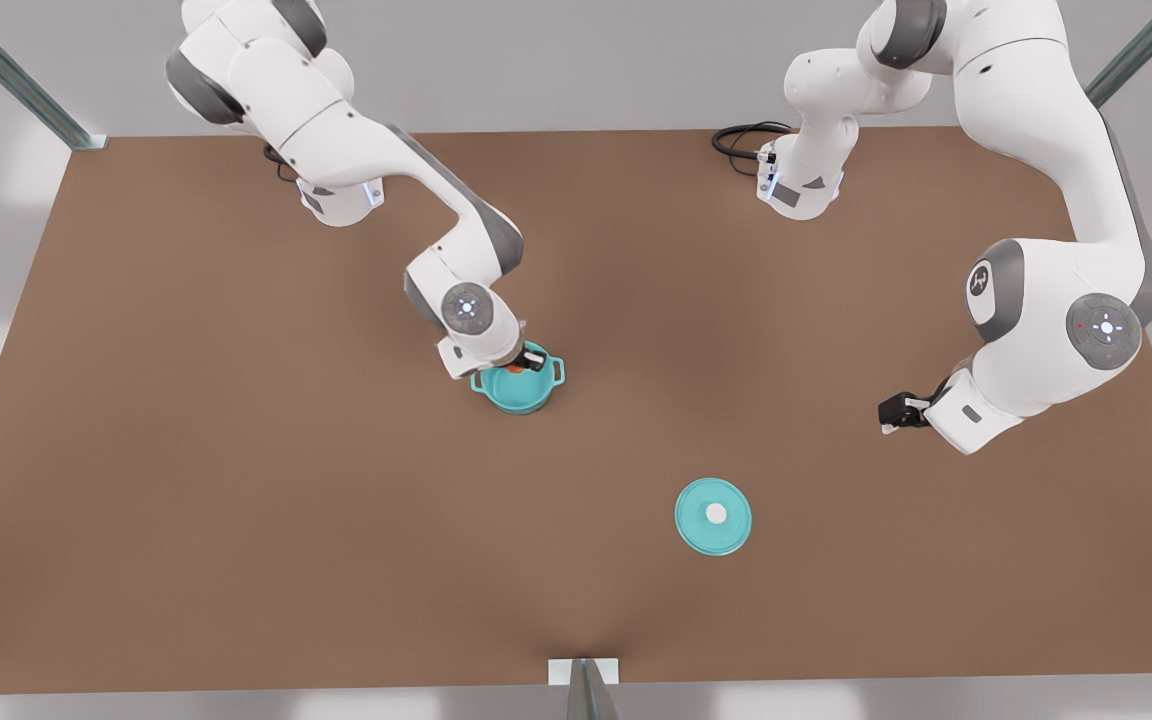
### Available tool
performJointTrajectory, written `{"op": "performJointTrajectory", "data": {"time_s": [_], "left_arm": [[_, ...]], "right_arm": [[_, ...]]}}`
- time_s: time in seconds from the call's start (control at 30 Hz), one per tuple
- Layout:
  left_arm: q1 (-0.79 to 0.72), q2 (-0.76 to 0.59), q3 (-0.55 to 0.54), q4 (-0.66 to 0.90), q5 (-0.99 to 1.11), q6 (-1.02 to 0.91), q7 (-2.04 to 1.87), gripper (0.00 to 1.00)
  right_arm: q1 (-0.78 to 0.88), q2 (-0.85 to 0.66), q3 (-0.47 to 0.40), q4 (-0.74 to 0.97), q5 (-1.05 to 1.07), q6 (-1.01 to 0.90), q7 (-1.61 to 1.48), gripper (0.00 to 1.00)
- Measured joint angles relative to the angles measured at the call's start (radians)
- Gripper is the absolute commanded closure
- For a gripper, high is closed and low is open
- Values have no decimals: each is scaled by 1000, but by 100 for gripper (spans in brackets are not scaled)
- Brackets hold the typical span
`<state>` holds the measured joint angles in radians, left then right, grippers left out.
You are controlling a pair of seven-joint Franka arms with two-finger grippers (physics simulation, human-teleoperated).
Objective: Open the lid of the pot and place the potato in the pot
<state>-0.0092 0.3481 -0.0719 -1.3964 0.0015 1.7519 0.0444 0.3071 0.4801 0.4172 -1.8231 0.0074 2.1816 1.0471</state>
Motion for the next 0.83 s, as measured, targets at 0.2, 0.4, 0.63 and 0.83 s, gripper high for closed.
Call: {"op": "performJointTrajectory", "data": {"time_s": [0.2,0.4,0.63,0.83], "left_arm": [[0,4,0,0,-1,0,4,0],[1,4,1,0,-1,0,6,0],[31,-9,4,9,-34,-35,10,0],[38,-11,2,12,-51,-72,11,0]], "right_arm": [[11,62,-15,8,-36,44,91,49],[12,62,-19,16,-62,58,159,0],[-274,-253,-120,97,-114,-111,95,0],[-600,-351,-129,186,-160,-323,-200,0]]}}
